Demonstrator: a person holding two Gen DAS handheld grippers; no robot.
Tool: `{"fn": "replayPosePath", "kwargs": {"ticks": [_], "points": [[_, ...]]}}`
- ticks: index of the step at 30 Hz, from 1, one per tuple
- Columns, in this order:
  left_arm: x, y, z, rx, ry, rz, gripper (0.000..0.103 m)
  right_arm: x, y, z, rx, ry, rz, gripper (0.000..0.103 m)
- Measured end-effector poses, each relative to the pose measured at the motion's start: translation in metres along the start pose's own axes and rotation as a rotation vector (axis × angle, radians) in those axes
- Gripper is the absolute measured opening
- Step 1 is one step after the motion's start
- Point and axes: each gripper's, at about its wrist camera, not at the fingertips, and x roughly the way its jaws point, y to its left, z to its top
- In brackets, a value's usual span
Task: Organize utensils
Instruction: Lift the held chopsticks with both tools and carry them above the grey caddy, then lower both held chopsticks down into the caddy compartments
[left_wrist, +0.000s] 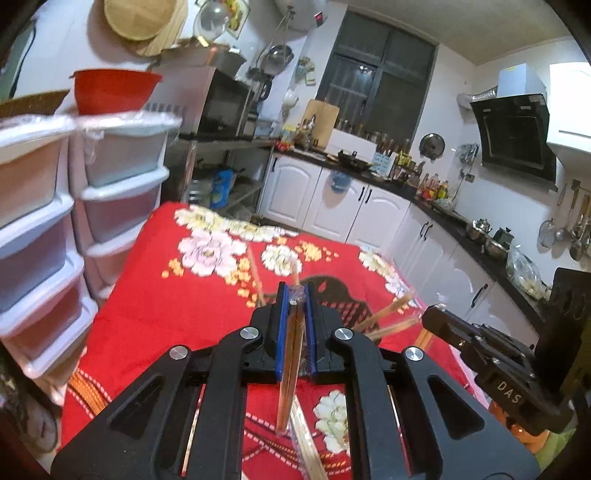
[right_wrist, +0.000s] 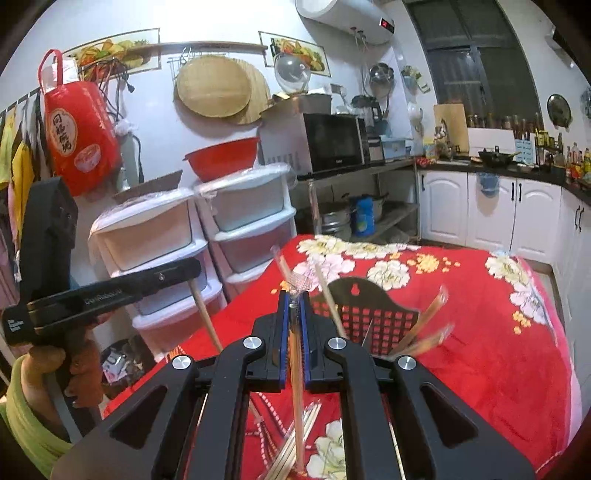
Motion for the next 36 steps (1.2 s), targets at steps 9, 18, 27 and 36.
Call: {"fn": "replayPosePath", "kwargs": {"ticks": [9,18,27,36], "points": [[0.002,-0.015,0.031,0.017,-0.057,-0.027,0.004,-0.002,-0.010,0.028,-0.004,-0.062,-0.022,0.006],[0.007,-0.030,0.062,0.074,-0.127,-0.009,0.004,-0.002,-0.024,0.056,0.008,-0.130,-0.041,0.006],[0.017,-0.043,0.080,0.126,-0.170,0.010,0.004,0.009,-0.033,0.088,0.022,-0.205,-0.037,0.006],[0.046,-0.030,0.076,0.096,-0.130,0.003,0.004,0.034,-0.037,0.098,0.027,-0.222,-0.043,0.006]]}}
